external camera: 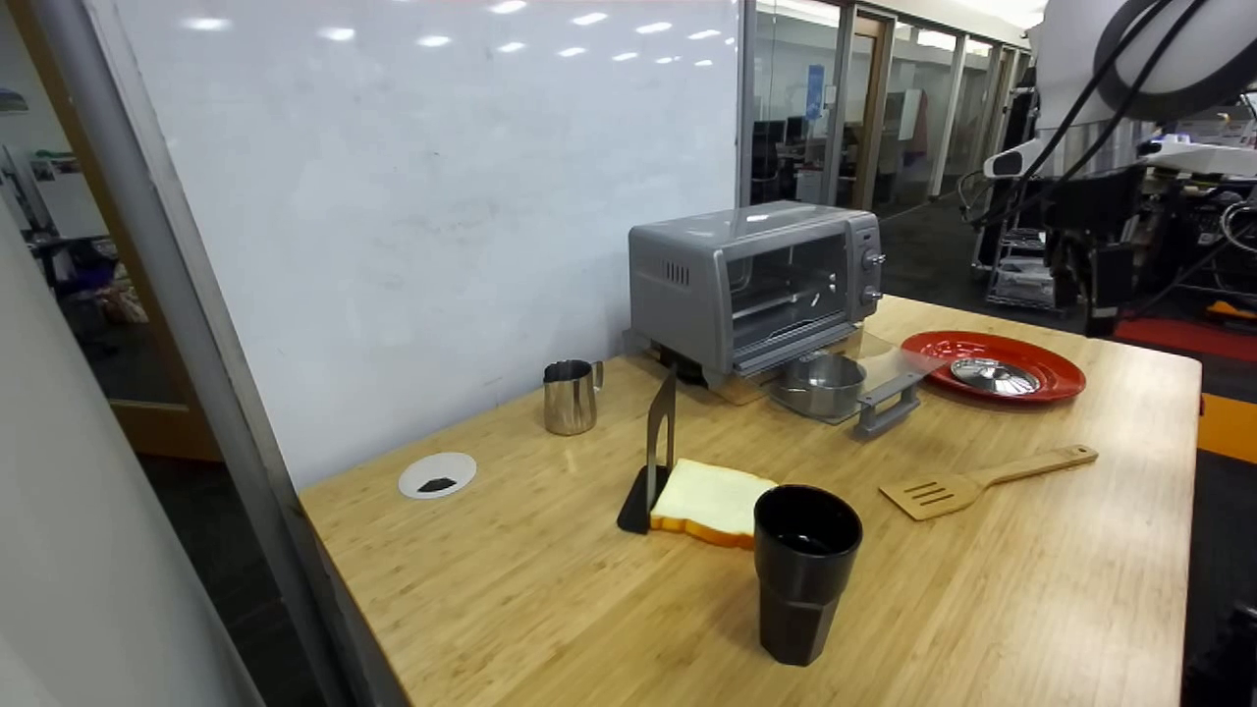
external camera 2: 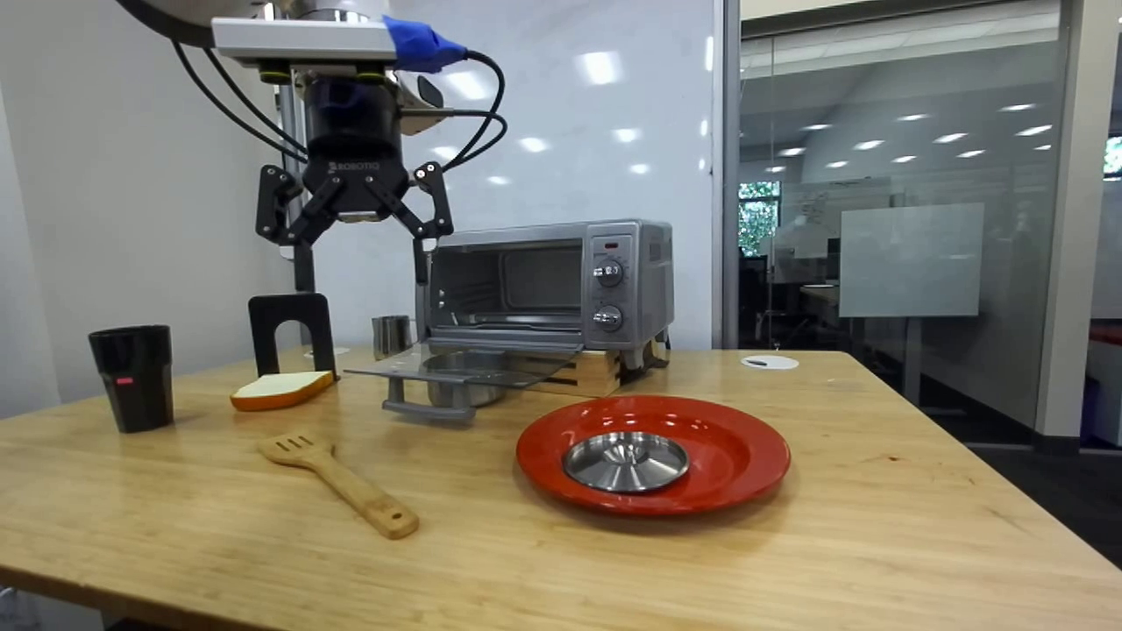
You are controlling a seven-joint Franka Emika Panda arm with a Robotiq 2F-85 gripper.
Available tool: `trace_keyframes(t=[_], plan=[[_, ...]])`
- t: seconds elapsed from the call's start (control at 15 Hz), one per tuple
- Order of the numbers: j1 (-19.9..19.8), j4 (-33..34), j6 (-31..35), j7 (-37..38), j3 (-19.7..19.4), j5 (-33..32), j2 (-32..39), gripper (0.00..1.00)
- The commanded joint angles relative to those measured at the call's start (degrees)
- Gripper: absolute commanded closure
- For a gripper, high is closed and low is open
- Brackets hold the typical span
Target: Use the wooden spatula to place the slice of bread in the mini oven then close the oven door
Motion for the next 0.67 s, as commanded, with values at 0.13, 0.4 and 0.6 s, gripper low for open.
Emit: trace_keyframes(t=[0.13, 0.4, 0.6], plan=[[-2.1, -4.9, 1.6, -16.3, -0.1, 0.0, -2.7, 0.0], [-4.5, -10.0, 7.6, -29.6, -2.2, -0.8, -2.9, 0.0], [-6.7, -14.1, 17.8, -36.7, -4.1, -0.6, -2.5, 0.0]])
